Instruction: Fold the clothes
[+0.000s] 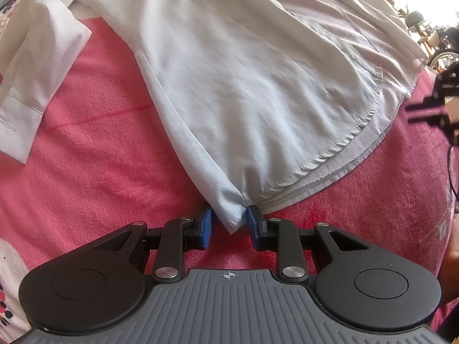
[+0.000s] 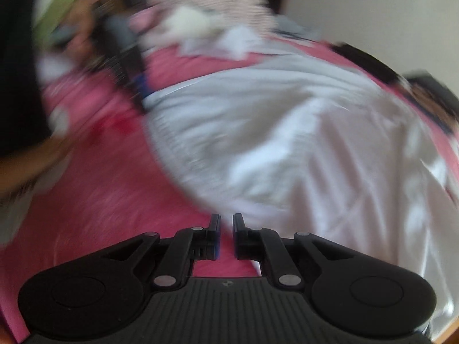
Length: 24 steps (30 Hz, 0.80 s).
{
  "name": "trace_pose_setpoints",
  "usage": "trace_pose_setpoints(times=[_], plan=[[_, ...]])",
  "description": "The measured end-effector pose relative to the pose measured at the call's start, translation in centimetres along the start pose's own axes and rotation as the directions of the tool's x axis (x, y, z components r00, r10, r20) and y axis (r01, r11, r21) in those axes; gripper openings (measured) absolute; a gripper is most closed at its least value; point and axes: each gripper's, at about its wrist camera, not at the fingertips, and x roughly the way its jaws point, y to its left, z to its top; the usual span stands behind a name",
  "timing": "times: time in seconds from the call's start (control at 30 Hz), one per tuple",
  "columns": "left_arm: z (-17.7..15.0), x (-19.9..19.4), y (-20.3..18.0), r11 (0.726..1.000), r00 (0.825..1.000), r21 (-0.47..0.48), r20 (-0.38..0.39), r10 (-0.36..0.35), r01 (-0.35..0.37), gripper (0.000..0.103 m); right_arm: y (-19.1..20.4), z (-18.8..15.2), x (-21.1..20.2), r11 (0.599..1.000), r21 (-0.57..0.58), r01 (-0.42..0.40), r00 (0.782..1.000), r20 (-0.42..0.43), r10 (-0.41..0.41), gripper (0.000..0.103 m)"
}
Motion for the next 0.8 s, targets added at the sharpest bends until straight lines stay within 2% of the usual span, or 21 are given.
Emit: trace_pose_setpoints(times=[0.13, 0.57, 0.67, 0.7, 0.8], plan=[[-0.2, -0.2, 0.2, 1.0, 1.0, 0.002, -0.002, 0.002, -0.002, 0.026, 2.4, 0.4, 0.6, 0.989, -0.146, -0.031, 0.999, 0.008, 0.032, 0.008], [-0.1, 0.0, 0.4, 1.0, 1.0, 0.002, -0.001, -0.012, 0.012, 0.026, 0.6, 1.3, 3.0, 0.999, -0.037, -0.033, 0.999, 0.004, 0.034, 0.011], [0.0, 0.0, 0.4, 1.0, 1.0, 0.002, 0.0, -0.014, 0.014, 0.026, 0.3, 1.3, 3.3, 0.999, -0.025, -0.037, 0.999, 0.006, 0.037, 0.019], [0.0, 0.1, 0.3, 1.0, 1.0, 0.002, 0.0, -0.013, 0.013, 0.026, 0.2, 1.4, 3.4, 0.999, -0.03, -0.032, 0.999, 0.005, 0.032, 0.025], [0.0, 0.1, 0.2, 1.0, 1.0, 0.003, 0.001, -0.014, 0.014, 0.026, -0.4, 1.4, 3.6, 0.999, -0.01, -0.051, 0.999, 0.003, 0.051, 0.024]])
